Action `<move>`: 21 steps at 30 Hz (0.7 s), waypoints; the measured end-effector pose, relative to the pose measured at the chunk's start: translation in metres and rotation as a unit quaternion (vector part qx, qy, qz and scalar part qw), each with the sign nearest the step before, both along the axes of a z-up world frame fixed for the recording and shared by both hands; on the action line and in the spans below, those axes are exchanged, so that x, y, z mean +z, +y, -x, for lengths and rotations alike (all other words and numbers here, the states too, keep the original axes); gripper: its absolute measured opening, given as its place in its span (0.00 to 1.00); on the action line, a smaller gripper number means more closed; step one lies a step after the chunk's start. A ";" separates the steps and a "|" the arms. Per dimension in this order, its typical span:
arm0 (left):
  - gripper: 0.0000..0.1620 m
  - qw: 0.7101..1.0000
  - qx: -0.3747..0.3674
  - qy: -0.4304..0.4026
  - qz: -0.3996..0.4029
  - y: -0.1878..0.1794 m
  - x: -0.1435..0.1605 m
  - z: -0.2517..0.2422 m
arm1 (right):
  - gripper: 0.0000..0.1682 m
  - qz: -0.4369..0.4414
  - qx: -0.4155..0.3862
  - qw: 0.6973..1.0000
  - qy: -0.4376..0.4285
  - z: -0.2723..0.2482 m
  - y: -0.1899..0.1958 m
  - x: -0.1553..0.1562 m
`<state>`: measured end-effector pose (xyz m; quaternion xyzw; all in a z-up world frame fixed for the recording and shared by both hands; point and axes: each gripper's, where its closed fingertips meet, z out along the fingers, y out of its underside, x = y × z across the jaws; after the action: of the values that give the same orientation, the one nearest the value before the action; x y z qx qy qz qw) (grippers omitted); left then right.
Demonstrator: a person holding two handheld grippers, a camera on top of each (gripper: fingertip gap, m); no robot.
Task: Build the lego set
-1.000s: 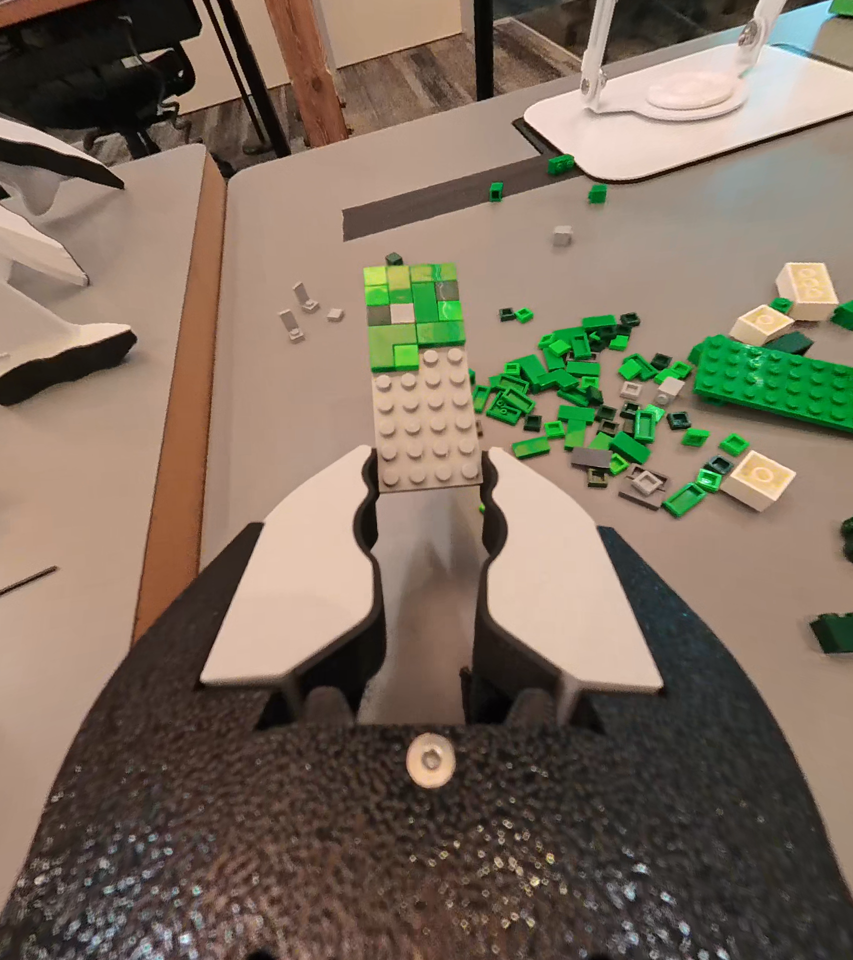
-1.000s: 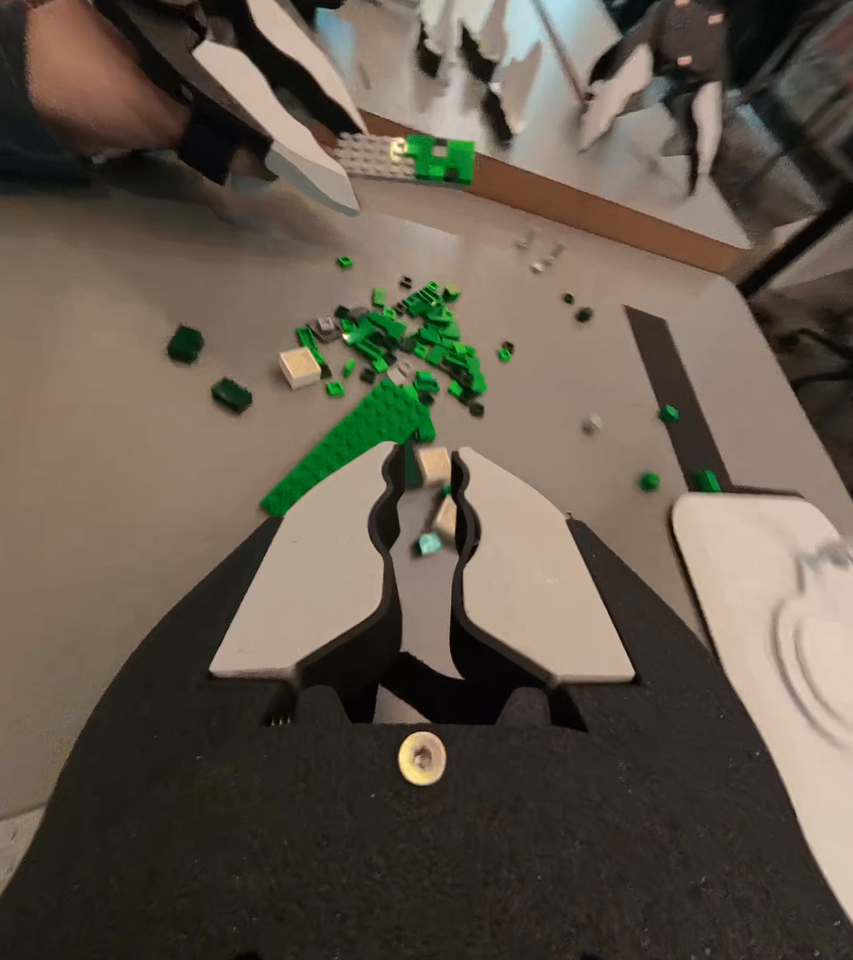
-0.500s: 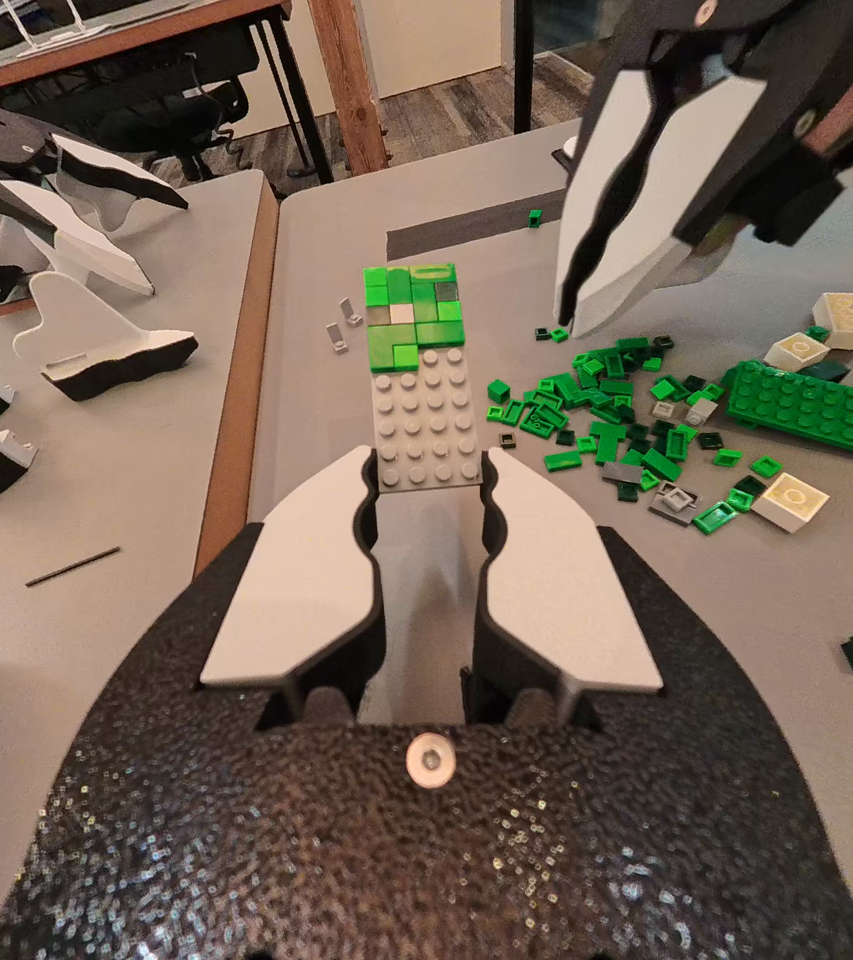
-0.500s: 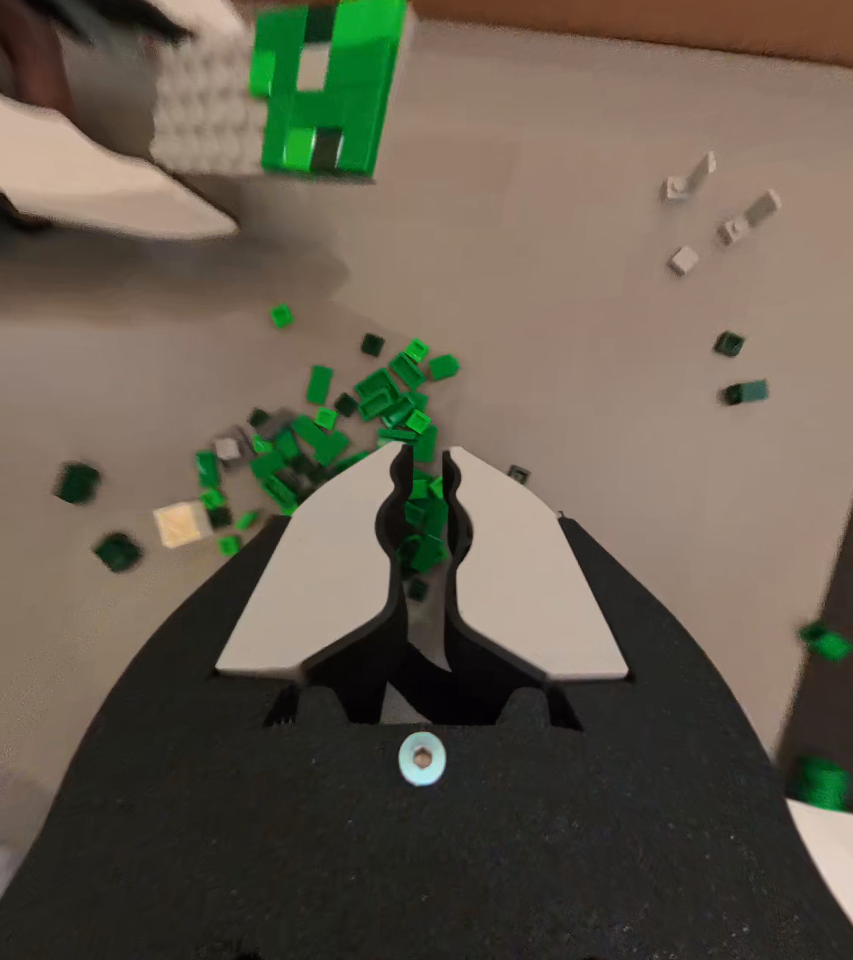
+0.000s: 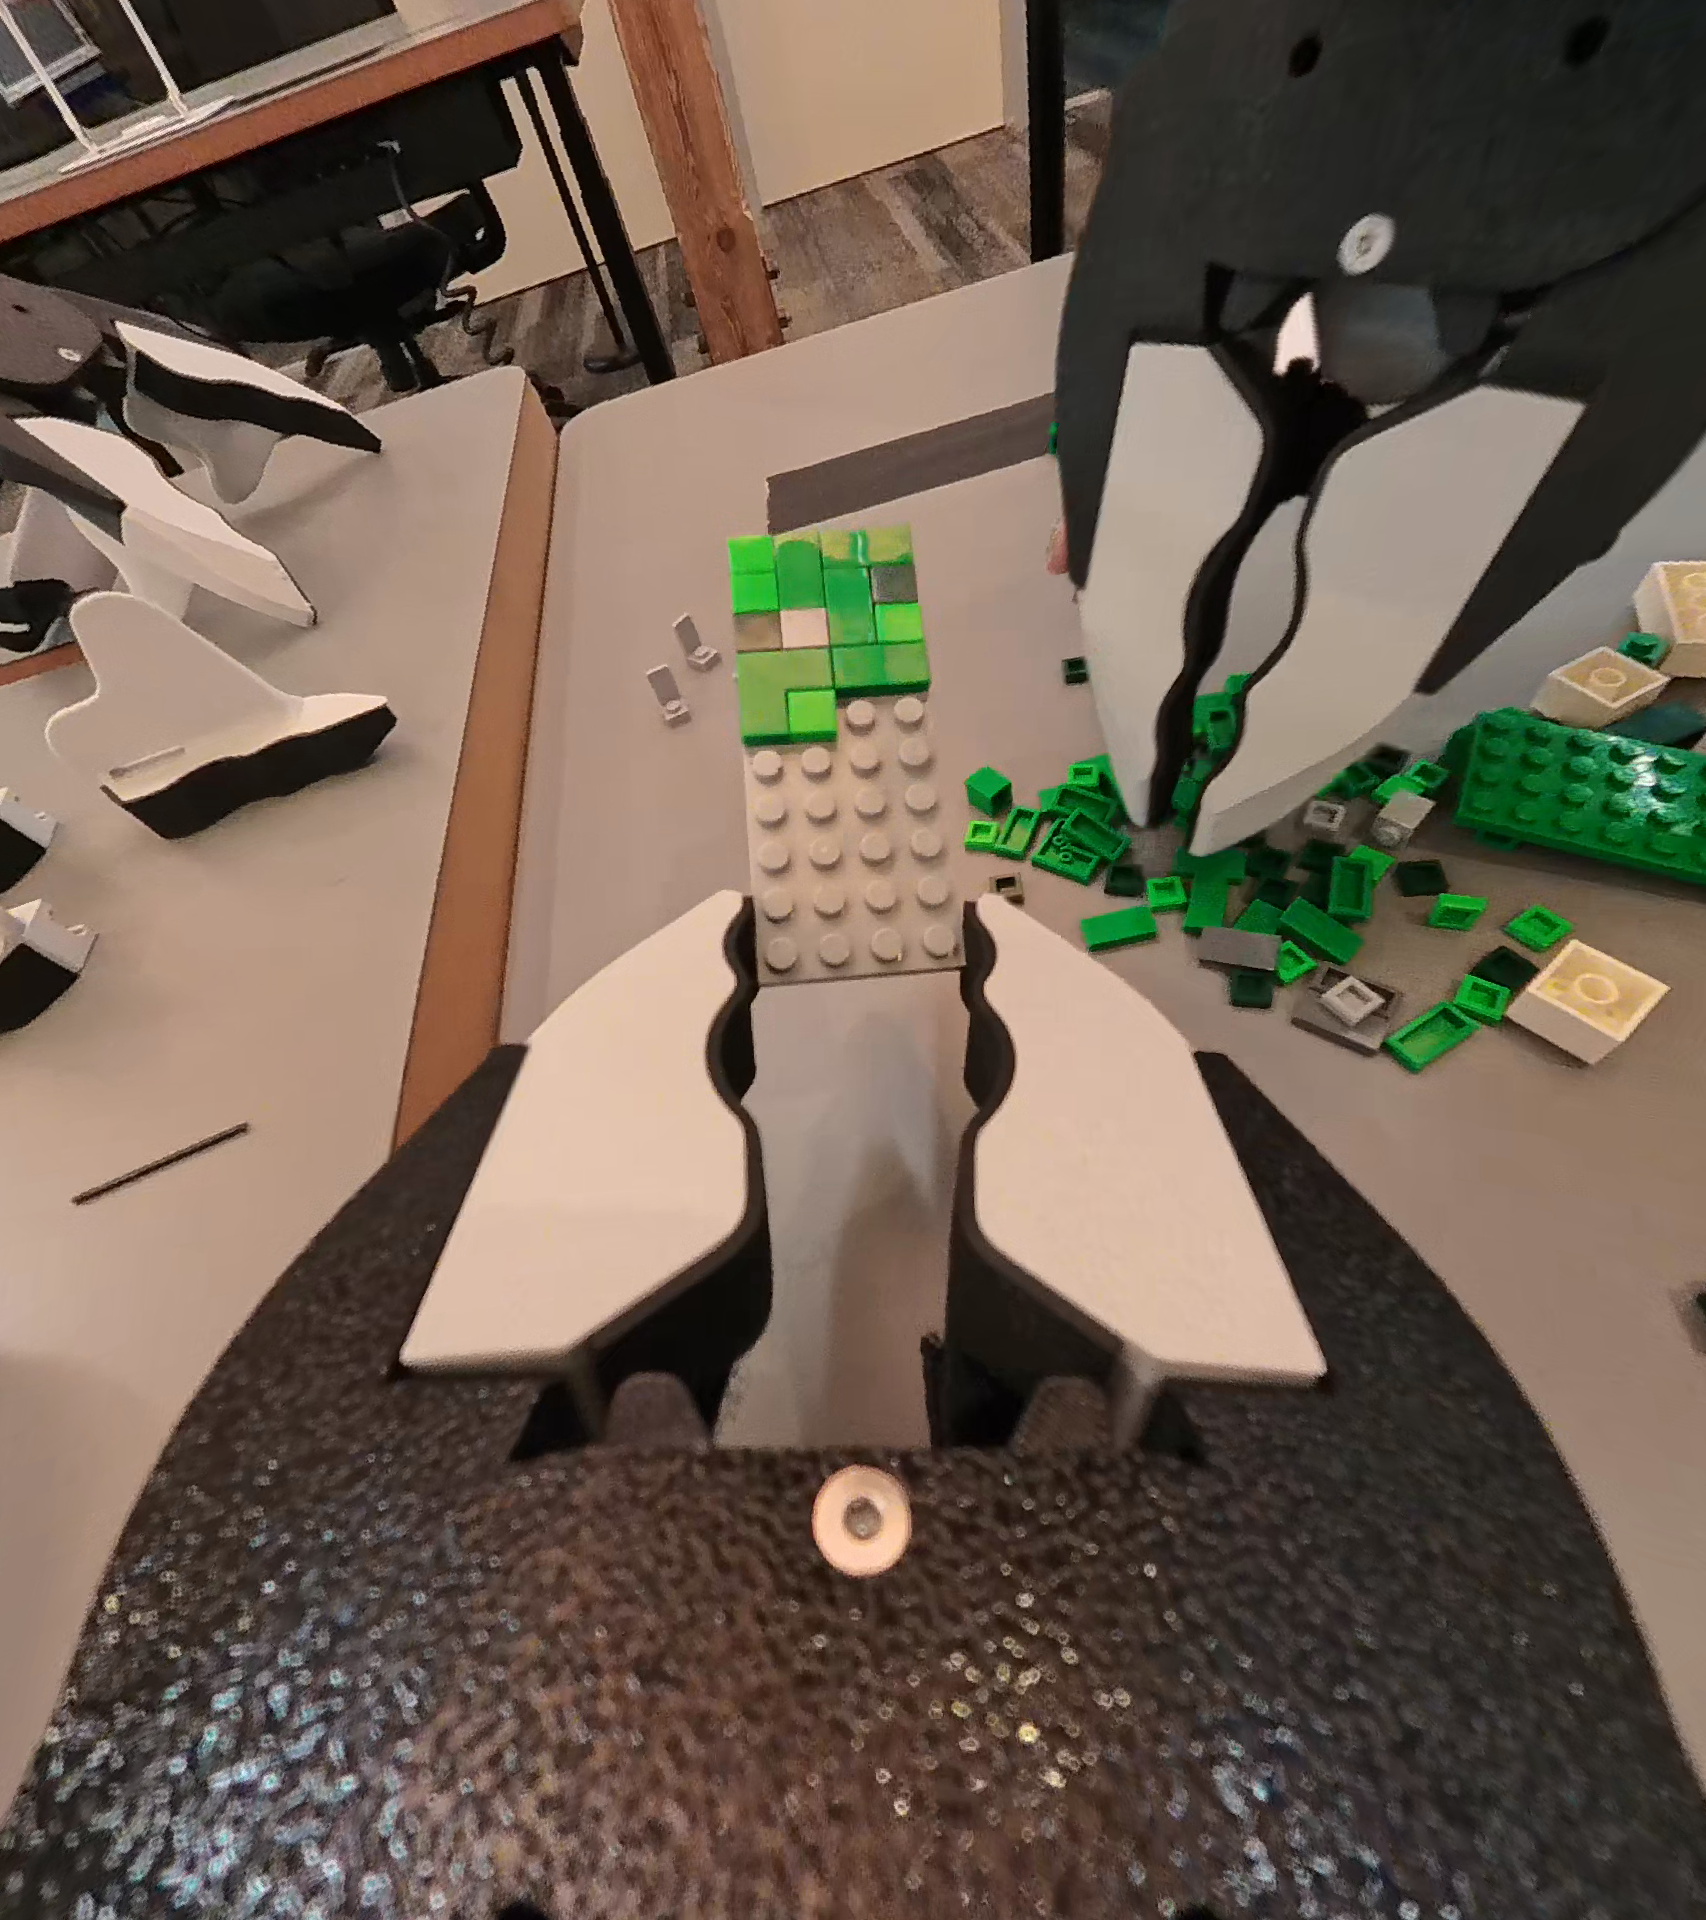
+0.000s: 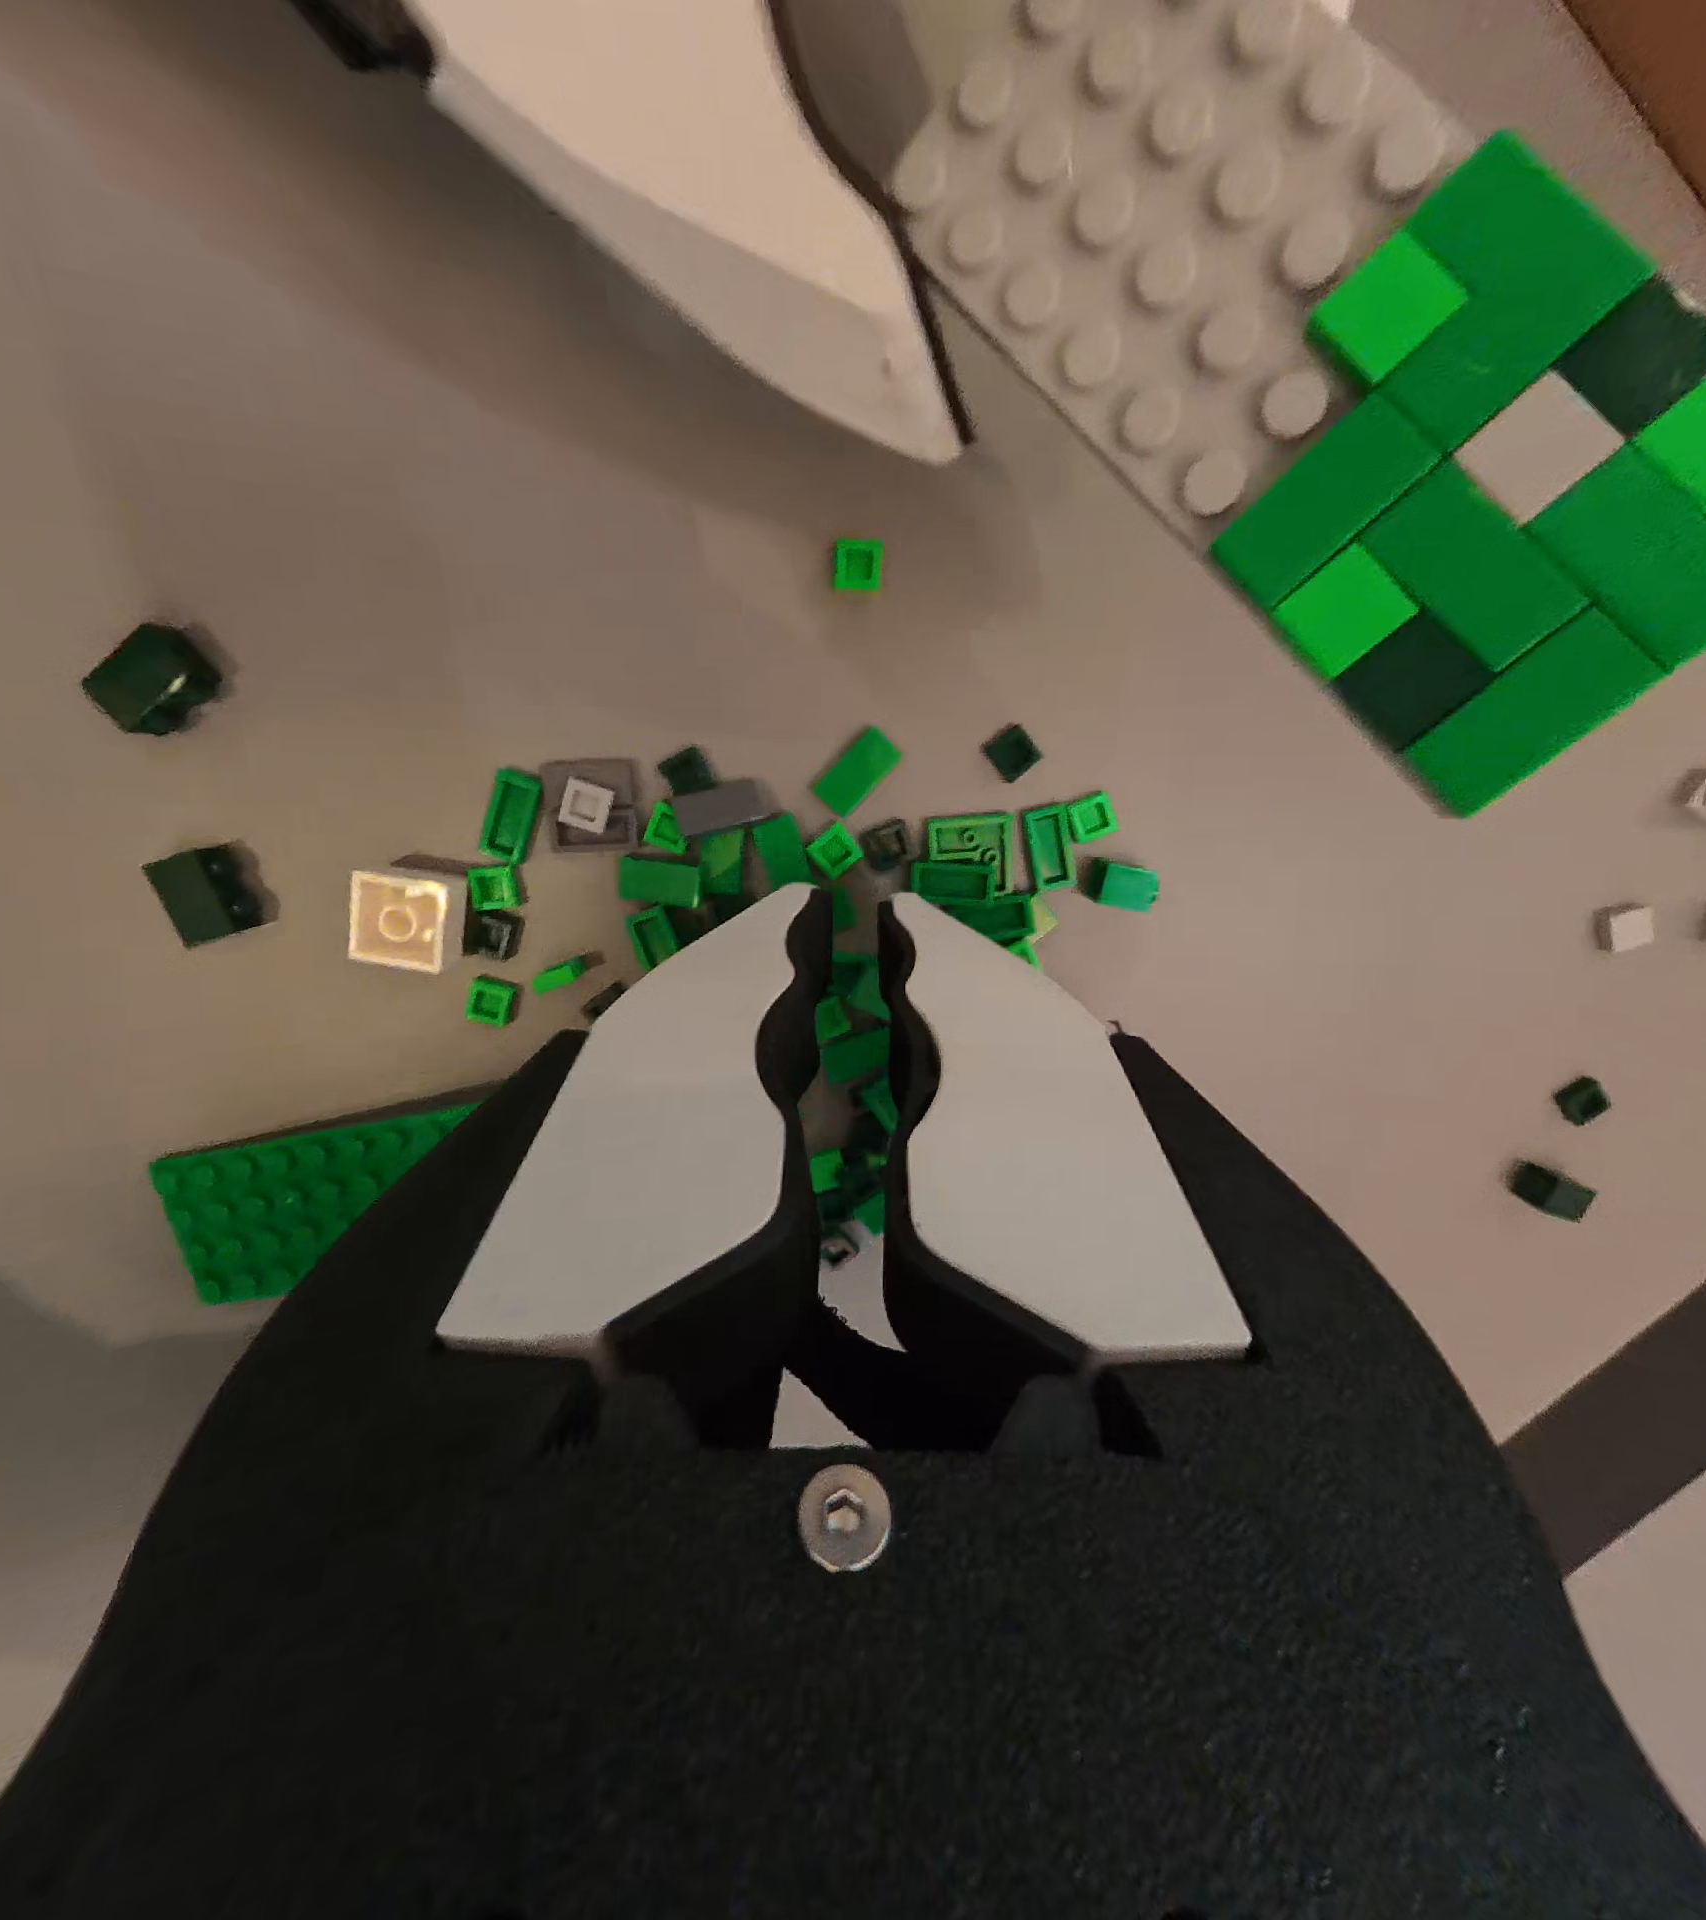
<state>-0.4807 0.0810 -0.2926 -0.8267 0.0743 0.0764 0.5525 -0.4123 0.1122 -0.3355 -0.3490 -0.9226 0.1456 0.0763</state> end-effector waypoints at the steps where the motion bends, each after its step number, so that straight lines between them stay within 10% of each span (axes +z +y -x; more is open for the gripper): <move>1: 0.23 1.000 0.004 0.002 -0.001 0.000 0.001 0.001 | 0.05 0.005 -0.028 1.000 -0.010 0.004 0.000 -0.001; 21: 0.23 0.999 0.038 -0.010 -0.005 -0.006 0.004 0.016 | 0.05 -0.029 -0.119 0.990 -0.065 0.015 -0.018 -0.011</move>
<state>-0.4965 0.0754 -0.2890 -0.8266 0.0370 0.0892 0.5545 -0.4268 0.0940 -0.3464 -0.4625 -0.8814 0.0854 0.0430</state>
